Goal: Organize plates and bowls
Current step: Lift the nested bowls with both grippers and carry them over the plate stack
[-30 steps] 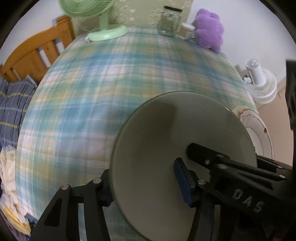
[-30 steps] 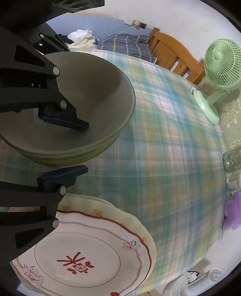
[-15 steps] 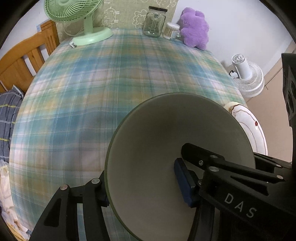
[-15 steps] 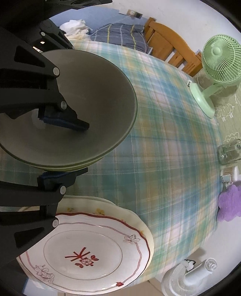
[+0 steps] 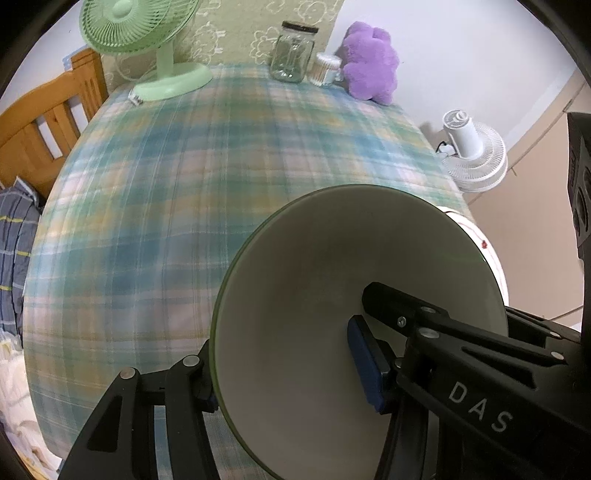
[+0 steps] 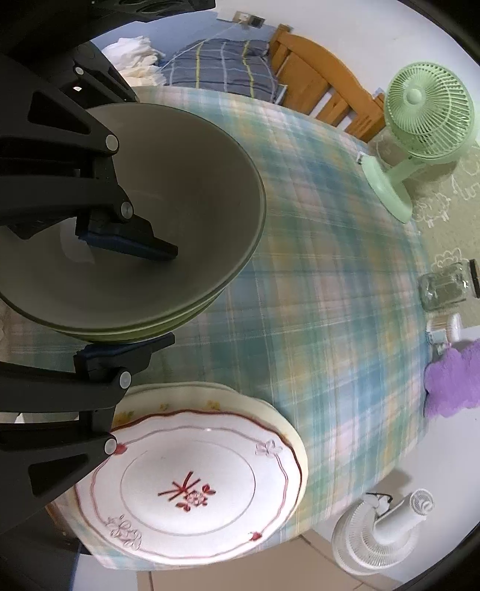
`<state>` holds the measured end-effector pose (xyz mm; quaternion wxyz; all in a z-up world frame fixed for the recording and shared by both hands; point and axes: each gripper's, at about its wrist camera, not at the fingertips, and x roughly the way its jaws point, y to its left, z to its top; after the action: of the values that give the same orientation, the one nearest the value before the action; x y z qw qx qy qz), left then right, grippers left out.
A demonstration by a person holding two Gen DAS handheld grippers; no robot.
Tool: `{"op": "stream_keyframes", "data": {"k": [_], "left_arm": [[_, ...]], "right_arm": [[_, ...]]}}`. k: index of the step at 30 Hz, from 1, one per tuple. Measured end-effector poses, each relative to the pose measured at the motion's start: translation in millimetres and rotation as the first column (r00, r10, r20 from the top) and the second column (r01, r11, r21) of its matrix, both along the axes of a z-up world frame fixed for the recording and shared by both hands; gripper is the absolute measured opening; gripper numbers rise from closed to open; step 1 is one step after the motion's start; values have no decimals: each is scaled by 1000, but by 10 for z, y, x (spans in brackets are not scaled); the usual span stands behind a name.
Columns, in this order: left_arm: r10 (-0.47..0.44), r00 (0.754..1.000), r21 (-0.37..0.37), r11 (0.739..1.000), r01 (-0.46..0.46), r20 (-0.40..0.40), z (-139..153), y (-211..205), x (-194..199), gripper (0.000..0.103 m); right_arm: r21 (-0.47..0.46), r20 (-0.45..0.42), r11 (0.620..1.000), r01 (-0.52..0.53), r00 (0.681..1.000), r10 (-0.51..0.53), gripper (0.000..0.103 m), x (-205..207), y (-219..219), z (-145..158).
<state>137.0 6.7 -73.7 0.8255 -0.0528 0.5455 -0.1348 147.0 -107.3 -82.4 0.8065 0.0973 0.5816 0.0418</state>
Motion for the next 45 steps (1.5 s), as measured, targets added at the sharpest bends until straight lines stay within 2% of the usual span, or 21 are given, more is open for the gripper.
{"op": "stream_keyframes", "data": {"k": [8,17,33,45], "left_arm": [[-31,999,7,999,31,43,229,-107,-68,56],[-5,997,25,1000,3,80,348,-314,-103,56],[51,995,15,998,-53,85,467,-1022,-108,56],[95,993,15,995,-96,72,429,-1413,-85,56]], "right_arm": [[-8,39,999,36,999,-35,43,-111,-69,290],[6,85,1000,17,996,-18,43,-164,-262,427],[1,97,999,-39,994,39,43,-162,-958,588],[0,88,997,-78,993,78,43,-89,-1364,575]]}}
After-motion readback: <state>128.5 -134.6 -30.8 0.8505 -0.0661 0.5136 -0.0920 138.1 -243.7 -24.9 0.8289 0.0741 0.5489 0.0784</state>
